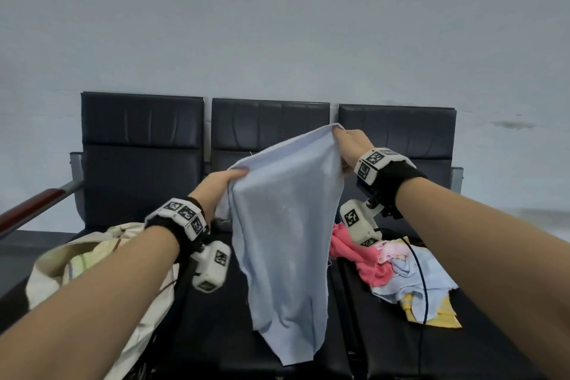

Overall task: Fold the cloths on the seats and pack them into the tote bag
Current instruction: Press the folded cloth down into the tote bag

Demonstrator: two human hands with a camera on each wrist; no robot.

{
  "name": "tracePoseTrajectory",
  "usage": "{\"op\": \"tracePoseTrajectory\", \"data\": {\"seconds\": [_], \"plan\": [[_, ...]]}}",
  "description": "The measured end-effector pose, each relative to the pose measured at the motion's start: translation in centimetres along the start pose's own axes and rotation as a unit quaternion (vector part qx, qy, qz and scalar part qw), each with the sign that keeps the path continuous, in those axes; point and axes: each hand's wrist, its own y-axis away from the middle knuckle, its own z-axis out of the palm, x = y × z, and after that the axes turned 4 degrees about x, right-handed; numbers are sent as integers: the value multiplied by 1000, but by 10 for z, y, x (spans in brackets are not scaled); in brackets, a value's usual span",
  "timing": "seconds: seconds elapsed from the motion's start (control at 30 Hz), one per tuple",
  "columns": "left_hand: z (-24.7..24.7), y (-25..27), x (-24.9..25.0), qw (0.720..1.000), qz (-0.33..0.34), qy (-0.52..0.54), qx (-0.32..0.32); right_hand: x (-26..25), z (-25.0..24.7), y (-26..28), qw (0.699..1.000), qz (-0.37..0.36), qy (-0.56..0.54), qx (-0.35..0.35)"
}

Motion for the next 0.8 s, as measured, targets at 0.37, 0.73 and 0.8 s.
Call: {"op": "tracePoseTrajectory", "data": {"seconds": [0.37,0.73,0.8], "plan": [[59,12,-14,985,-36,139,-100,8,19,32,939,66,-288,-176],[59,-4,21,982,-42,146,-117,142,82,97,886,151,-146,-414],[56,-5,19,981,-46,136,-133,140,93,102,896,157,-167,-380]]}}
